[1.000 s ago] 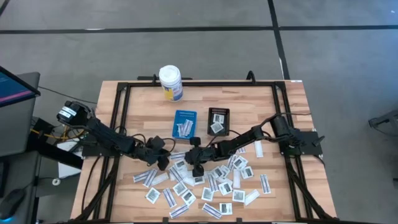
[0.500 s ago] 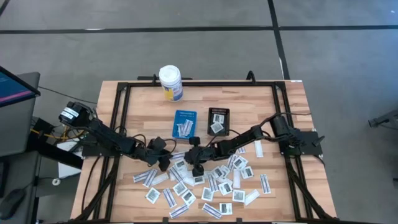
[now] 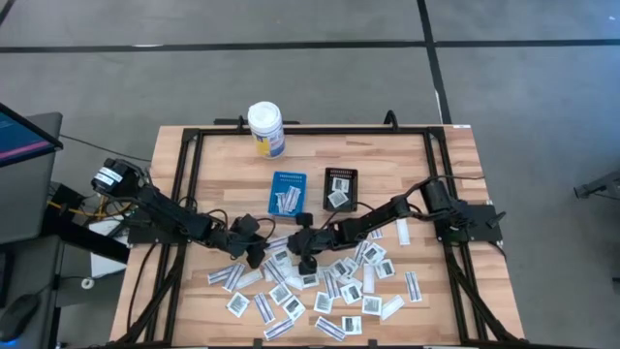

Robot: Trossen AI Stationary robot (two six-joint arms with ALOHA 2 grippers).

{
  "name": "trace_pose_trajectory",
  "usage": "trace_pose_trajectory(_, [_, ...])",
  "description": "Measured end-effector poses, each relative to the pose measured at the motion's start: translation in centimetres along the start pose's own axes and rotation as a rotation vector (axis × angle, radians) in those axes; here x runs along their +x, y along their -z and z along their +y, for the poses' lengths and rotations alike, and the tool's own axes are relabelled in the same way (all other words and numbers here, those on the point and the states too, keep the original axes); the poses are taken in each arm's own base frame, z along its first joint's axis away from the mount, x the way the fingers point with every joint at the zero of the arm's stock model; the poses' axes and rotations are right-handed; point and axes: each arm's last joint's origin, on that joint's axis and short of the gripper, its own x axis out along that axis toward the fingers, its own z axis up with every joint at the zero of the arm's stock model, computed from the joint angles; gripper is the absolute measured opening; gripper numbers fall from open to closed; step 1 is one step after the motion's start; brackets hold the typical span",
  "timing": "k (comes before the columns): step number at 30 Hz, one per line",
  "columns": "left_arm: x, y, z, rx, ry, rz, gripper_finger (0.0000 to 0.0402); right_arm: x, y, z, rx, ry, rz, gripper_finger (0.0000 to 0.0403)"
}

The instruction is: Pick & Place First Aid Supplies

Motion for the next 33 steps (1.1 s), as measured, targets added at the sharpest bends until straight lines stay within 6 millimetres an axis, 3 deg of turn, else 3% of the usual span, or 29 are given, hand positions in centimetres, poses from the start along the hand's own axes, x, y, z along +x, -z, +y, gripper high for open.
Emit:
trace_pose_trajectory(25, [0.02, -0.17, 0.50, 0.035, -0.090, -0.094, 0.0105, -0.10, 0.06, 0.33, 0.101, 0.037, 0.000, 0.0000])
trace_pose_trajectory(33, [0.02, -0.21, 0.53, 0.041, -0.095, -0.098, 0.0056, 0.02, -0.02, -0.03, 0.108, 0.034, -0.014, 0.0000])
